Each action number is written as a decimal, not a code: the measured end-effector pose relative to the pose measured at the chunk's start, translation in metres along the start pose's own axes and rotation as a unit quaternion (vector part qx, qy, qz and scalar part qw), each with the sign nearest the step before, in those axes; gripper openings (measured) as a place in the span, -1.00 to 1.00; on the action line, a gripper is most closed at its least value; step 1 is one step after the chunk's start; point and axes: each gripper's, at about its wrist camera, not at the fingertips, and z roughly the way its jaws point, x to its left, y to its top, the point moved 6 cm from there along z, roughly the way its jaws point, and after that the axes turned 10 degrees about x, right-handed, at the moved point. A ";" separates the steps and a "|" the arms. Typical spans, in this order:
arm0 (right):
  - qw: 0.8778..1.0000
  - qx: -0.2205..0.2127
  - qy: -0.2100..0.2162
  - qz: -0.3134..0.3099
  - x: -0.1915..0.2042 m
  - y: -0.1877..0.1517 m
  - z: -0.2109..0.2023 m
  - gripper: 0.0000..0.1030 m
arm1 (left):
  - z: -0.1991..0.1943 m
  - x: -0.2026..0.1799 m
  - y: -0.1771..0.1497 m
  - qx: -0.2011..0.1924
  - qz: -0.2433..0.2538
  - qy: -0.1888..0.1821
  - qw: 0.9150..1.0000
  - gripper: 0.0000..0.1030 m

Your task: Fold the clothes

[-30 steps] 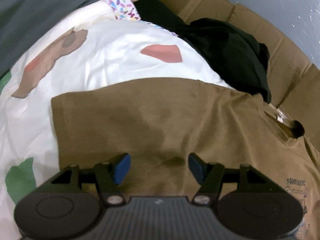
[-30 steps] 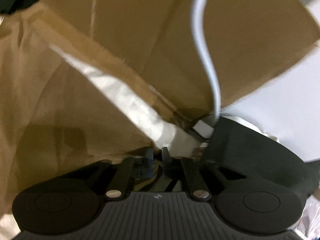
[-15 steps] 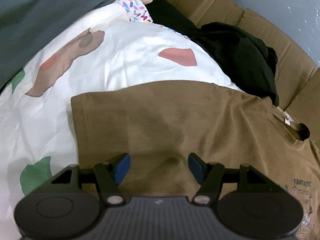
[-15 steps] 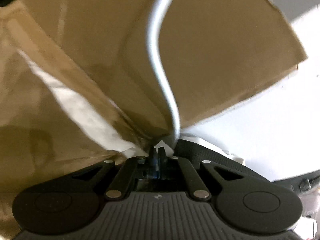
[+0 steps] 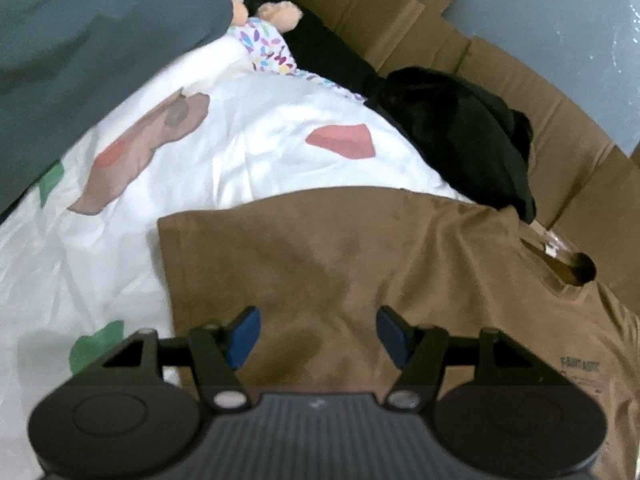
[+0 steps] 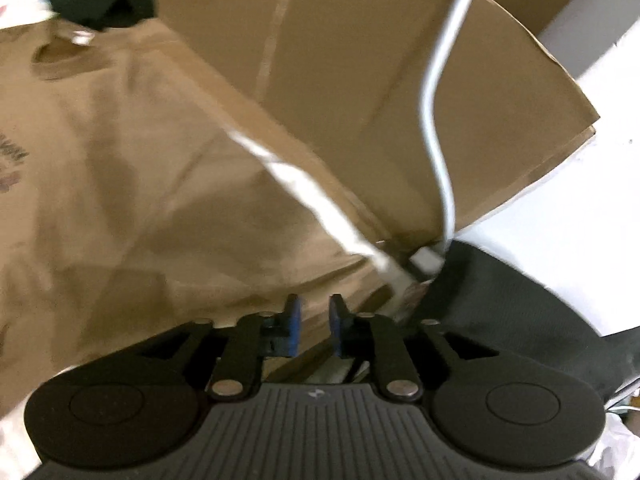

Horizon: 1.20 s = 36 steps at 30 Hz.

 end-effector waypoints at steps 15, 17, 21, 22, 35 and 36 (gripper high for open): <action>0.990 0.042 0.014 -0.132 0.054 -0.033 -0.022 -0.26 | -0.034 0.016 -0.010 -0.007 -0.015 -0.002 1.000 0.32; 0.989 0.052 0.012 -0.140 0.056 -0.037 -0.015 -0.26 | -0.031 0.022 -0.014 0.000 -0.017 0.003 1.000 0.32; 0.983 0.067 0.003 -0.171 0.065 -0.045 0.000 -0.26 | -0.021 0.032 -0.021 0.014 -0.023 0.012 1.000 0.32; 0.982 0.066 0.000 -0.177 0.066 -0.046 0.001 -0.26 | -0.019 0.034 -0.022 0.016 -0.024 0.014 0.999 0.32; 0.968 0.098 -0.040 -0.229 0.072 -0.063 0.006 -0.90 | -0.014 0.033 -0.032 0.030 -0.016 0.014 0.999 0.32; 0.967 0.099 -0.048 -0.230 0.071 -0.064 0.005 -0.90 | -0.014 0.033 -0.032 0.029 -0.016 0.014 0.999 0.32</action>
